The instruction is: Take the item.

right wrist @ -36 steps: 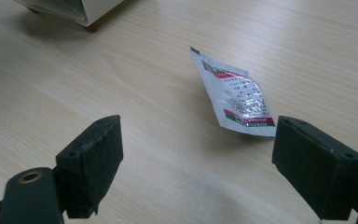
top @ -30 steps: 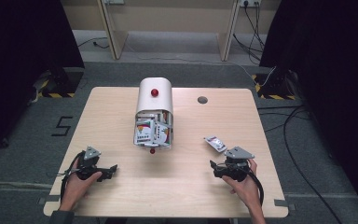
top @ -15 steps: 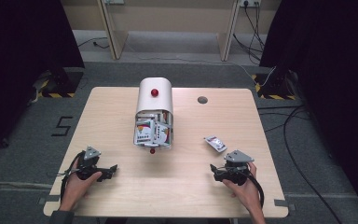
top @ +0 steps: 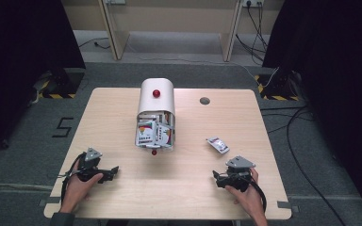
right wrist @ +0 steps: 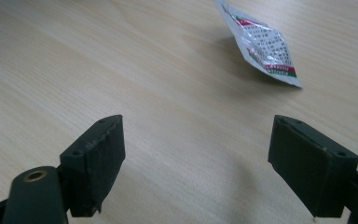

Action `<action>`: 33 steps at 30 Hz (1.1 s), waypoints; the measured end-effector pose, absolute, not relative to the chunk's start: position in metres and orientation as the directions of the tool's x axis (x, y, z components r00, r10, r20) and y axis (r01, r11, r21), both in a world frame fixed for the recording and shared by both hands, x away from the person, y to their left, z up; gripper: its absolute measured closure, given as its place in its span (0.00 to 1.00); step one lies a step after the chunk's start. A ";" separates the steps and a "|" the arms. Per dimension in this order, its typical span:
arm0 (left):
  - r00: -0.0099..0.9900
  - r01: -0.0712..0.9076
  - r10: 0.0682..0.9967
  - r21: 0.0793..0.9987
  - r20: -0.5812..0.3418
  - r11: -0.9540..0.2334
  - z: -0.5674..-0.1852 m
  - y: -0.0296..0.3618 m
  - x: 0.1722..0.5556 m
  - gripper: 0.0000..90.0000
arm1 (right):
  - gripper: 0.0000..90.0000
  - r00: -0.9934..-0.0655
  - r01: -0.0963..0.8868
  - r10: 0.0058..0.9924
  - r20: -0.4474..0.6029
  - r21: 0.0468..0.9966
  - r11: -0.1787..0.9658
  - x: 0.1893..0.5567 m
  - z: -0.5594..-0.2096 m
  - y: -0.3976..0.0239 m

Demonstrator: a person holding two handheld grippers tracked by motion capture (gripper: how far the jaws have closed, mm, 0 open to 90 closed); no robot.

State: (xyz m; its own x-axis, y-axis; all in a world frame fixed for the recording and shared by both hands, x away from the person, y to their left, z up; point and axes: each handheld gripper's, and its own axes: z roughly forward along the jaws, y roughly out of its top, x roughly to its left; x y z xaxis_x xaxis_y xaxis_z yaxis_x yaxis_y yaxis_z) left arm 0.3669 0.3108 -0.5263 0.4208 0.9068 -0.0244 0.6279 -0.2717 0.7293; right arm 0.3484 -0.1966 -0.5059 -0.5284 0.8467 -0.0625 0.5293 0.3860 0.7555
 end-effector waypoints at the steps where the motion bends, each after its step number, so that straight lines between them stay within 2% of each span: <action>1: 0.421 0.628 0.907 0.729 -0.023 -0.273 -0.526 0.311 0.367 0.00 | 0.21 -0.527 0.533 0.848 -0.061 0.753 0.386 0.348 -0.507 -0.197; 33: 0.422 0.628 0.906 0.728 -0.023 -0.274 -0.526 0.311 0.367 0.00 | 0.17 -0.522 0.581 0.853 -0.012 0.726 0.366 0.324 -0.517 -0.210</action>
State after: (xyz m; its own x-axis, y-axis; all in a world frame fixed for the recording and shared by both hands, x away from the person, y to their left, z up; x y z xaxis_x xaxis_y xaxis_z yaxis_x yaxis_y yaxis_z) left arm 0.3667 0.3110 -0.5262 0.4223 0.9062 -0.0231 0.6280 -0.2741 0.7283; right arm 0.3236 -0.2099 -0.5174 -0.5223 0.8527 -0.0120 0.5814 0.3663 0.7265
